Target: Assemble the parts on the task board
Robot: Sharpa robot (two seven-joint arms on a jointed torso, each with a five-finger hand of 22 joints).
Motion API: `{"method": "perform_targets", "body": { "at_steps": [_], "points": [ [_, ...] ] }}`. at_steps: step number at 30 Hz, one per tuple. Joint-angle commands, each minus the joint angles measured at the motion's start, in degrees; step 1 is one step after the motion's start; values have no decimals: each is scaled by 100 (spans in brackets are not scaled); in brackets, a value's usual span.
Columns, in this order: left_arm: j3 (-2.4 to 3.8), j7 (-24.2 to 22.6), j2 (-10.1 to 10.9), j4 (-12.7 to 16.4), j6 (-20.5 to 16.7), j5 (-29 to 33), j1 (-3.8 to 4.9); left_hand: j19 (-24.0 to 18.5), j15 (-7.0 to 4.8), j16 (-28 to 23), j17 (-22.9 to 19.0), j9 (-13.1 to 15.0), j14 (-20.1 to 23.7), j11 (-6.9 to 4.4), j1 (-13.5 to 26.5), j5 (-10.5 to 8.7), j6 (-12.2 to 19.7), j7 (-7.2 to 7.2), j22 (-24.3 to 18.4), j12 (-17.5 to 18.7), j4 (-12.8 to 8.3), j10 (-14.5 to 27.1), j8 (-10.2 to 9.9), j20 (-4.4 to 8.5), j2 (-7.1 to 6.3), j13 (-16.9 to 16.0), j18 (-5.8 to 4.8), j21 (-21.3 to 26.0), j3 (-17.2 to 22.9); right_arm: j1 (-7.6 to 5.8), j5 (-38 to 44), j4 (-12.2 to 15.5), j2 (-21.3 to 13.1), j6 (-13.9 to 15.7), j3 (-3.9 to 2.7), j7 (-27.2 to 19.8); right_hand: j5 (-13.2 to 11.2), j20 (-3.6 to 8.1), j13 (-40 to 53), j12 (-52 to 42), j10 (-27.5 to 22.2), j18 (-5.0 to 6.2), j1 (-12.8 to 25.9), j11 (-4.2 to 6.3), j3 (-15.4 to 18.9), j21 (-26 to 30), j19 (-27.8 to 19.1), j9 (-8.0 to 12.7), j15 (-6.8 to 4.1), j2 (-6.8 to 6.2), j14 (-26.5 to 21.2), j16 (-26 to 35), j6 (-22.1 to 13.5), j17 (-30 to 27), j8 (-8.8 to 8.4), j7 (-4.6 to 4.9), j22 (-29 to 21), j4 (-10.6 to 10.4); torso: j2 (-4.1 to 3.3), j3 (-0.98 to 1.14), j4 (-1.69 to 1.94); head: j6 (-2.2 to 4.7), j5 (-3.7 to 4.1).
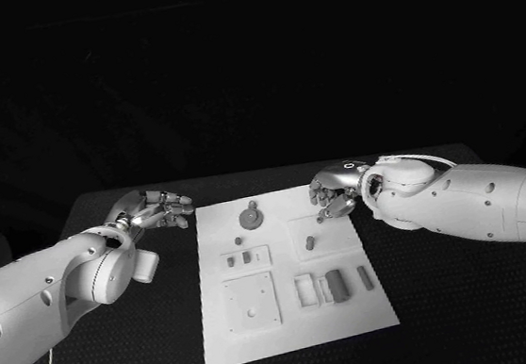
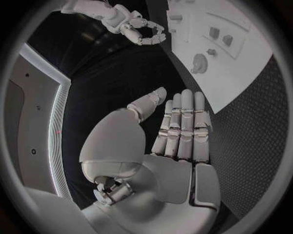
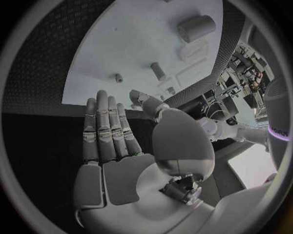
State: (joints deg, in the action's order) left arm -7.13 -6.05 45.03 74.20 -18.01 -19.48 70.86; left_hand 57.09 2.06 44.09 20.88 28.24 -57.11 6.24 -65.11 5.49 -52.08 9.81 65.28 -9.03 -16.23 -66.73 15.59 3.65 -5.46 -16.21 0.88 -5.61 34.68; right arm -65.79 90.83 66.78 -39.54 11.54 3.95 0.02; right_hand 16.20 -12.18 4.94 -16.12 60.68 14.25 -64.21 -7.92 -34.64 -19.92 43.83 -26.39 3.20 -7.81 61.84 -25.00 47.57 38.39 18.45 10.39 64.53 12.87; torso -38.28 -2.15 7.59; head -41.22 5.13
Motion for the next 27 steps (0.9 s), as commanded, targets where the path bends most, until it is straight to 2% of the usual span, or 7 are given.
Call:
{"method": "perform_targets", "body": {
  "at_steps": [1,5,6,10,18,20,27],
  "points": [
    [4,-183,-3,4,-43,258,8,1,44,-45,11,2,-12,15,54,16,36,-10,-14,22,3,47,35,-44,-10,9,-30,27,-46,4,383,-68,24,-79,18,150,25,2,-22,110,-47,65,0,-58,6,30,31,22,21,-68,35,52,-73,23,-39,-18,17,-51,-7,4,1,-7,-19],
    [4,-199,-3,15,-35,293,9,-2,50,-73,19,0,-10,16,61,17,42,-9,-25,23,3,47,38,-50,-9,13,-30,45,-54,8,450,-109,48,-96,94,158,25,2,-24,134,-47,67,-6,-63,6,34,34,25,19,-77,40,57,-70,32,-38,-19,23,-57,-21,9,3,-21,-28],
    [5,-199,-2,16,-30,293,9,-2,51,-79,20,0,-10,16,63,16,44,-8,-27,23,3,48,38,-51,-9,14,-30,48,-57,15,497,-119,68,-74,96,178,25,2,-25,143,-47,67,-10,-65,5,36,34,26,18,-79,40,60,-71,35,-39,-20,24,-58,-23,6,3,-24,-29],
    [5,-200,-17,10,-40,295,10,-4,55,-98,27,-2,-11,19,70,16,50,-6,-34,27,4,53,38,-56,-12,18,-30,60,-65,32,583,-180,133,-96,109,229,26,1,-27,169,-45,68,-25,-65,1,44,32,29,17,-82,39,70,-68,43,-38,-25,29,-59,-24,21,-1,-46,-29],
    [6,-195,-27,15,-41,295,12,-8,65,-142,46,-8,-10,29,87,15,72,2,-51,38,8,73,36,-65,-13,30,-29,89,-84,153,626,-335,243,-147,179,212,25,-1,-25,207,-22,68,-50,-62,-1,59,29,29,16,-72,37,88,-38,61,-24,-14,40,-57,-23,16,24,-121,-55],
    [6,-193,-24,12,-45,295,13,-8,66,-150,50,-9,-10,30,89,15,77,4,-54,40,8,77,35,-66,-15,32,-29,94,-87,174,626,-332,259,-128,185,194,25,-2,-24,216,-14,69,-56,-60,-2,62,30,29,15,-62,41,90,-30,67,-20,-10,43,-57,-25,26,8,-134,-74],
    [6,-168,-20,-8,-74,295,15,-5,70,-179,70,-17,-13,42,88,18,106,14,-65,54,5,105,27,-71,-19,43,-26,113,-95,187,585,-244,276,-85,192,153,25,-2,-5,258,68,75,-87,-40,6,76,57,24,0,10,71,104,53,107,20,-13,66,-37,-28,29,4,-153,-85]
  ]
}}
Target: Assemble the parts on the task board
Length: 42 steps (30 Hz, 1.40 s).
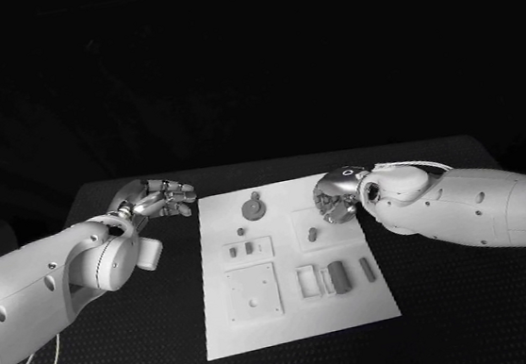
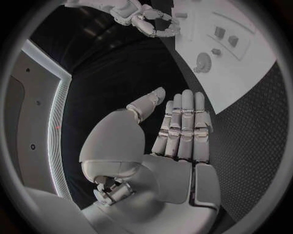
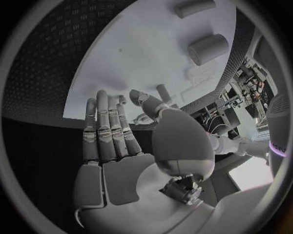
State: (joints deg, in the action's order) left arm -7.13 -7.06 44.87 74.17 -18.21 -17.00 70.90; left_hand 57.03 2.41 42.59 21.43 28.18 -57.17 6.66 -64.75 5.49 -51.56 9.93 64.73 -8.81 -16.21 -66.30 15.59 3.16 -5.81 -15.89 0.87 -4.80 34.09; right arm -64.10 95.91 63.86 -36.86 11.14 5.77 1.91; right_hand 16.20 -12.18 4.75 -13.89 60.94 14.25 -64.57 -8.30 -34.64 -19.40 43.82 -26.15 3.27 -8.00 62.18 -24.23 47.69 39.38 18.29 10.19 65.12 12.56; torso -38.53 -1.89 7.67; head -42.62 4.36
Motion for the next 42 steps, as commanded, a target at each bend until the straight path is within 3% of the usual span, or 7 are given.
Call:
{"method": "perform_targets", "body": {
  "at_steps": [1,17,18,19,26,32,42],
  "points": [
    [5,-65,-4,-14,-54,47,11,4,36,-42,29,-17,-11,12,50,18,81,14,-17,45,2,86,17,-24,12,19,-24,40,-39,19,77,57,9,-34,10,-35,25,1,20,38,70,75,-63,6,6,27,66,-3,-11,55,47,29,64,18,47,1,13,6,-4,5,-7,-14,-2],
    [5,-39,-35,-32,-51,48,24,15,44,-110,99,-38,-19,63,64,17,179,56,-44,93,14,197,-7,-34,0,52,-22,75,-63,30,258,-27,102,-105,56,-40,45,31,122,156,488,75,-249,149,-158,118,208,-59,-67,710,166,90,478,193,204,-172,74,387,-8,10,-4,-22,26],
    [5,-33,-32,-31,-49,48,25,15,44,-111,101,-39,-19,64,64,17,181,57,-45,93,14,199,-7,-34,0,53,-21,75,-64,30,295,-37,105,-102,60,-28,54,25,135,200,535,69,-353,149,-562,147,264,-41,-66,538,195,114,517,216,186,-176,63,236,-8,9,-3,-24,30],
    [5,-27,-30,-30,-47,48,26,15,44,-113,103,-39,-20,65,65,17,183,57,-46,94,14,201,-7,-34,-1,54,-21,76,-65,30,334,-51,112,-99,67,-12,43,29,145,219,566,75,-361,155,-687,157,278,-36,-70,503,210,125,539,232,181,-183,73,195,-8,8,-5,-25,31],
    [5,0,-28,-36,-28,48,32,15,45,-123,114,-41,-19,69,63,17,194,61,-49,97,11,211,-8,-35,-11,57,-21,79,-68,30,572,-142,167,-97,163,125,32,38,163,257,610,75,-364,163,-755,166,289,-32,-75,395,223,144,572,269,177,-193,111,259,-11,8,-7,-46,35],
    [5,16,-19,-37,-7,48,32,10,47,-136,126,-43,-15,74,60,16,208,66,-54,101,6,224,-9,-37,-24,60,-21,84,-72,31,744,-150,180,-96,274,227,29,34,172,324,616,75,-358,148,-771,189,286,-18,-66,125,214,182,560,304,145,-173,153,291,-14,11,-11,-59,44],
    [4,18,-4,-31,6,47,32,8,49,-149,141,-45,-14,80,53,17,224,72,-58,105,3,238,-11,-39,-32,65,-21,86,-75,54,798,-63,177,151,320,241,21,39,259,341,744,75,-369,190,-739,215,320,-44,-67,-216,246,215,626,377,162,-194,224,192,-16,15,-11,-67,71]
  ]
}}
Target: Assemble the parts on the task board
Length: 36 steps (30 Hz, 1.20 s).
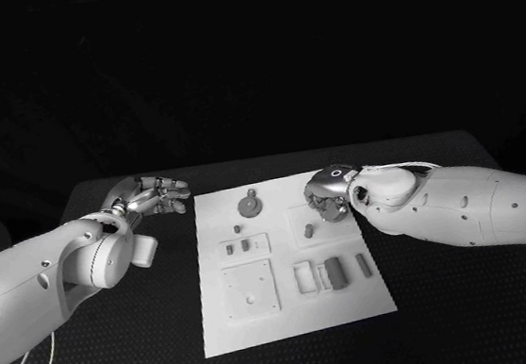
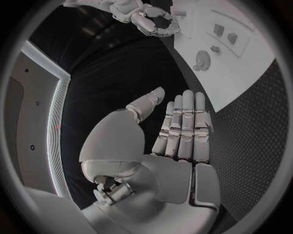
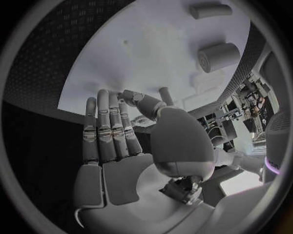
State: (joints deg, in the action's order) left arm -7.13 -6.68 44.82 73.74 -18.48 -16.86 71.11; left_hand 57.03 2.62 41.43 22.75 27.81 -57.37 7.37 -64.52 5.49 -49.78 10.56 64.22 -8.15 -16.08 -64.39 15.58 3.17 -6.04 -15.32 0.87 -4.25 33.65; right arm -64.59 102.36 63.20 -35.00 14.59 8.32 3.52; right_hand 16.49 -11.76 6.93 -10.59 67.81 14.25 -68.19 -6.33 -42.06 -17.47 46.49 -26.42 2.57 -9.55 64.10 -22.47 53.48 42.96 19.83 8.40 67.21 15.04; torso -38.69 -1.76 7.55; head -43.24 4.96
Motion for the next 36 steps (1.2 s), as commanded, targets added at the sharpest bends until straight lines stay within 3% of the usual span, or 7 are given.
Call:
{"method": "perform_targets", "body": {
  "at_steps": [1,10,15,19,26,36],
  "points": [
    [5,-20,3,10,35,33,10,8,29,-34,10,-8,7,9,30,17,48,9,-7,38,-10,47,-10,-39,-9,8,-20,32,-32,105,153,1,-4,-172,66,81,-7,1,63,7,77,75,-15,2,8,24,64,-28,0,-81,64,38,60,33,16,-21,23,-72,-1,4,0,-2,12],
    [5,-18,10,12,45,32,10,10,29,-37,15,-9,5,11,29,17,51,10,-8,38,-9,49,-10,-39,-9,9,-20,32,-32,122,156,-34,17,-40,70,120,-8,40,248,-33,214,75,-37,71,44,24,189,-120,-46,-129,164,-10,171,173,77,-74,77,-224,-1,1,4,8,34],
    [5,-15,5,7,43,32,10,11,29,-39,20,-8,3,11,29,16,51,11,-9,37,-6,49,-8,-39,-5,9,-20,31,-33,129,156,-47,34,5,70,134,-7,72,370,-51,284,75,-7,110,67,22,286,-185,-82,-63,236,-44,244,273,112,-106,106,-325,-3,1,4,14,41],
    [5,-9,5,7,46,30,10,13,29,-41,24,-8,1,11,29,17,51,11,-10,35,-4,47,-6,-40,-1,9,-20,31,-33,138,178,-73,59,95,70,172,-7,130,498,-91,402,75,6,172,77,-9,436,-260,-140,75,361,-106,363,383,168,-158,141,-394,-4,2,3,21,44],
    [5,1,3,0,46,26,10,14,29,-44,30,-7,-1,10,27,17,50,10,-11,33,-4,47,-3,-39,1,9,-19,31,-33,142,259,-101,75,134,70,239,-3,206,653,-127,549,75,-5,247,70,-44,633,-350,-215,269,503,-227,514,536,222,-230,184,-324,-2,-3,6,19,53],
    [5,15,1,-16,57,17,10,14,28,-49,37,-7,-1,10,20,17,52,10,-12,32,-9,49,0,-38,-3,10,-18,31,-33,142,336,-81,71,178,70,288,-2,234,746,-129,618,75,-4,278,49,-49,721,-396,-244,303,547,-295,590,618,231,-261,214,-228,-3,0,3,20,67]
  ]
}}
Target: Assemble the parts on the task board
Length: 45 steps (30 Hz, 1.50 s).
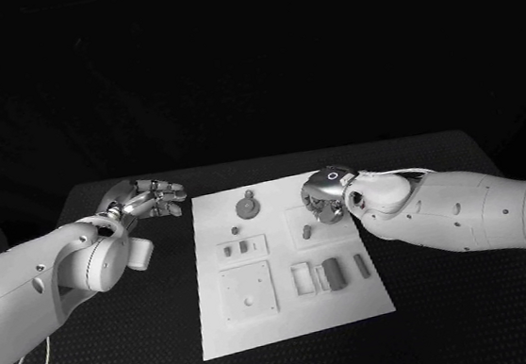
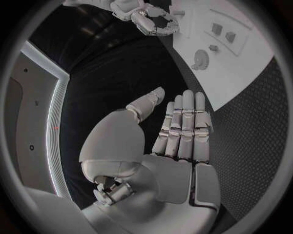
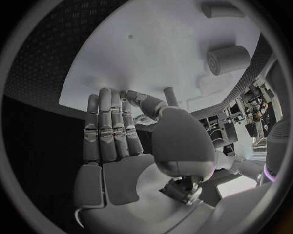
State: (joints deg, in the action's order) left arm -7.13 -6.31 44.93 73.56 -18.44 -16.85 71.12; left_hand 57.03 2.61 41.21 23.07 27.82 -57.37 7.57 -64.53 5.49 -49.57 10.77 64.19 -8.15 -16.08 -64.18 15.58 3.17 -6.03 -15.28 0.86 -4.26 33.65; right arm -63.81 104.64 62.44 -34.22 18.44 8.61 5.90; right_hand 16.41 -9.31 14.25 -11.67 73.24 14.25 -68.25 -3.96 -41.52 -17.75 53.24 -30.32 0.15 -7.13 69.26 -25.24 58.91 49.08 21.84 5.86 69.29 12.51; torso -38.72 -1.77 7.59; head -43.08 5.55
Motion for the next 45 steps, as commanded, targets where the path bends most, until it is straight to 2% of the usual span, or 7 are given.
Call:
{"method": "perform_targets", "body": {
  "at_steps": [1,16,27,36,45],
  "points": [
    [5,-22,-13,-1,52,15,9,14,28,-28,8,-8,-2,-10,18,17,32,-11,-9,32,-10,29,1,-38,-4,6,-17,32,-33,63,110,3,-10,-178,40,55,7,-7,23,-20,79,75,0,45,-9,-22,55,-10,-6,63,36,-24,54,13,30,-10,9,32,0,2,-2,6,12],
    [5,-22,-28,-68,50,10,9,14,28,-36,19,-9,-3,-9,7,18,37,-10,-11,31,-13,33,3,-39,-6,7,-17,33,-31,60,74,128,-104,27,21,80,7,14,86,-15,120,75,-11,63,-40,-28,119,-38,-25,63,69,-59,101,58,28,-29,34,73,-1,3,0,29,23],
    [5,-15,-33,-79,55,10,9,14,29,-42,27,-9,-4,-7,6,18,41,-9,-13,32,-11,38,5,-40,-7,8,-17,33,-33,40,-26,199,-149,61,-74,96,6,18,101,-12,128,75,-6,66,-45,-28,133,-45,-30,62,77,-66,111,68,26,-32,40,74,-3,3,0,34,26],
    [5,-11,-35,-87,58,10,9,14,30,-46,34,-10,-4,-6,6,18,44,-7,-14,31,-10,40,6,-41,-8,9,-18,33,-34,-25,-188,261,-187,53,-151,92,6,20,110,-10,132,75,-2,68,-47,-28,140,-48,-32,62,80,-69,115,73,24,-33,43,75,-3,3,0,45,29],
    [5,21,-26,-105,88,10,9,14,30,-52,41,-10,-4,-4,7,18,49,-6,-16,31,-8,44,7,-42,-10,10,-18,34,-36,-134,-471,424,-307,-122,-206,75,6,21,117,-6,133,75,1,68,-50,-25,144,-51,-33,65,80,-69,116,77,20,-34,46,75,-5,3,-3,47,33]
  ]
}}
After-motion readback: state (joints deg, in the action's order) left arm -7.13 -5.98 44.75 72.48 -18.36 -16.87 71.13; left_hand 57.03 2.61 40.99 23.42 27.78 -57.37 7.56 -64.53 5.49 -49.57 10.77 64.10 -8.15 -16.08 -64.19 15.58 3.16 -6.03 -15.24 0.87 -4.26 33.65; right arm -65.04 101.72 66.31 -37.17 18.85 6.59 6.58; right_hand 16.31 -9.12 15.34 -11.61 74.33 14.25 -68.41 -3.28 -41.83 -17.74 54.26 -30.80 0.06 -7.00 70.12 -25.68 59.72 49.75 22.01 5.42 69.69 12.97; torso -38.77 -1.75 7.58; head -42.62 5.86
